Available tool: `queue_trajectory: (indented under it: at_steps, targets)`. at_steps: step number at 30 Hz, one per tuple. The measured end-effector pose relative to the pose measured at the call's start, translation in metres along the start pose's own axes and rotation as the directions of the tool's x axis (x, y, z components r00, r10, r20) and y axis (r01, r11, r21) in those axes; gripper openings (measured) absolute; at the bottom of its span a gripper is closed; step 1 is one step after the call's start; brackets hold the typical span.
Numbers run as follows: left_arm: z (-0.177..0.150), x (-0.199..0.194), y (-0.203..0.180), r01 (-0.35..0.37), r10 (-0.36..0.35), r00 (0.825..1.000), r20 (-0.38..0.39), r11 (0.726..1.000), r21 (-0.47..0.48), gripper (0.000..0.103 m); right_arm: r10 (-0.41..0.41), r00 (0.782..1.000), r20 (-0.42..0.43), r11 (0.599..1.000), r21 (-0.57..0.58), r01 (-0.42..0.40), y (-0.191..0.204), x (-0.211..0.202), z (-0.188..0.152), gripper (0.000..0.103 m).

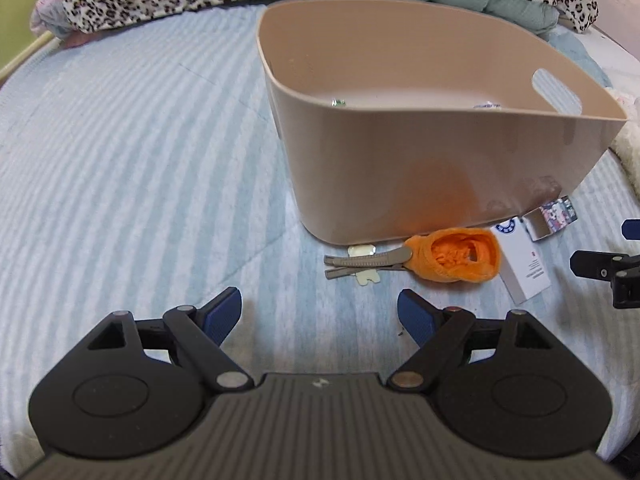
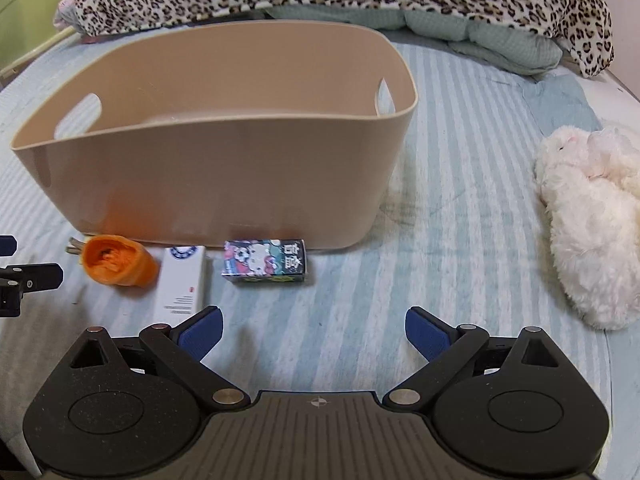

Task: Organize objects
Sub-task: 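Grasp the keys with the left tool while the right tool grasps the cartoon box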

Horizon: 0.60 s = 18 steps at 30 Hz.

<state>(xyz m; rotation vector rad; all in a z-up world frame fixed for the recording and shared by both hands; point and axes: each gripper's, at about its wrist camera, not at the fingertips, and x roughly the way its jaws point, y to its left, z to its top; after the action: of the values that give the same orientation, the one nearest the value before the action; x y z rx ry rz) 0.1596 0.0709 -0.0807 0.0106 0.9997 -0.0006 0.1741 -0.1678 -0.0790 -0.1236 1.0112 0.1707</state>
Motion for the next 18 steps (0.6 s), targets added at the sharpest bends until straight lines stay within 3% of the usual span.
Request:
queue_trajectory:
  at_steps: [18]
  targets:
    - [0.008,0.038,0.003,0.042,-0.042,0.999,0.035,0.999,-0.021,0.088,-0.009,1.0,0.017,1.0,-0.017,0.009,0.014,0.036,0.011,0.099]
